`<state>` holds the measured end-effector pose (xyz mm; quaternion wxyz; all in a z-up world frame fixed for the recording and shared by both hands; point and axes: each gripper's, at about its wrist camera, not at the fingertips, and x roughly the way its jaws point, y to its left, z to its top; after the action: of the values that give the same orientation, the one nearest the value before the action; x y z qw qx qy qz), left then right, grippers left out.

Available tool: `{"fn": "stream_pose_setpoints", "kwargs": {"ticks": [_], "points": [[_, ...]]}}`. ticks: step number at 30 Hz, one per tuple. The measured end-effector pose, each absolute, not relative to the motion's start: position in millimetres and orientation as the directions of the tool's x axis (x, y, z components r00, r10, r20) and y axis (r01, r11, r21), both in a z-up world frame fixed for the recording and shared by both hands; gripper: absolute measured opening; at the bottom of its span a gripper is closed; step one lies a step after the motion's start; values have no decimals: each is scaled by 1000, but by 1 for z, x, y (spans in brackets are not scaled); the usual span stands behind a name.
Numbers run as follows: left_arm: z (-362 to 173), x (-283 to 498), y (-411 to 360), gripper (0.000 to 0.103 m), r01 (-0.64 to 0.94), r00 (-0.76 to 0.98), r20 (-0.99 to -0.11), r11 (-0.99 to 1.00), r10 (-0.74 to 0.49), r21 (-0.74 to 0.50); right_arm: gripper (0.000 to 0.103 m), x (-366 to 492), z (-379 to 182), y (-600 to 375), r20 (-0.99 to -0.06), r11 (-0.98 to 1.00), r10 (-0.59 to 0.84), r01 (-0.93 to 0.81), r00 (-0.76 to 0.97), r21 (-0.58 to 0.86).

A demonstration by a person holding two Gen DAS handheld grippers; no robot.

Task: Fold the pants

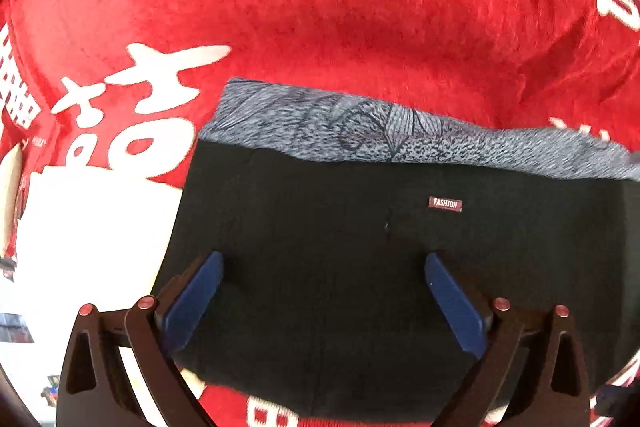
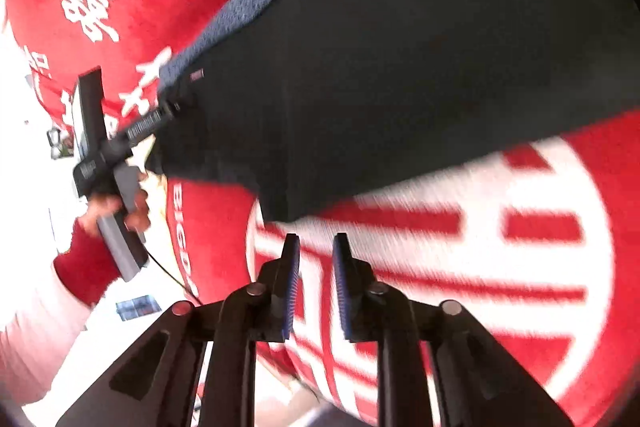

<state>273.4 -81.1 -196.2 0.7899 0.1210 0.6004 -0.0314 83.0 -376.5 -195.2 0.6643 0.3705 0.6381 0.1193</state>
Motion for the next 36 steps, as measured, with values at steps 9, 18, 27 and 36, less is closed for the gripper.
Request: {"fn": "stream_pose_setpoints", "kwargs": {"ticks": [9, 18, 27, 36], "points": [[-192, 320, -103, 102, 170, 298, -954, 981, 33, 88, 20, 179, -151, -415, -843, 836, 443, 199, 305, 512], [-225, 350, -84, 103, 123, 325, -938, 978, 118, 166, 12, 260, -210, -395, -878, 874, 383, 196, 286, 445], [-180, 314, -122, 103, 247, 324, -946, 963, 26, 111, 32, 210, -158, -453, -896, 900, 290, 222, 336, 375], [-200, 245, -241, 103, 415, 173, -970, 906, -172, -86, 48, 137, -168, -599, -971, 877, -28, 473, 237, 90]]}}
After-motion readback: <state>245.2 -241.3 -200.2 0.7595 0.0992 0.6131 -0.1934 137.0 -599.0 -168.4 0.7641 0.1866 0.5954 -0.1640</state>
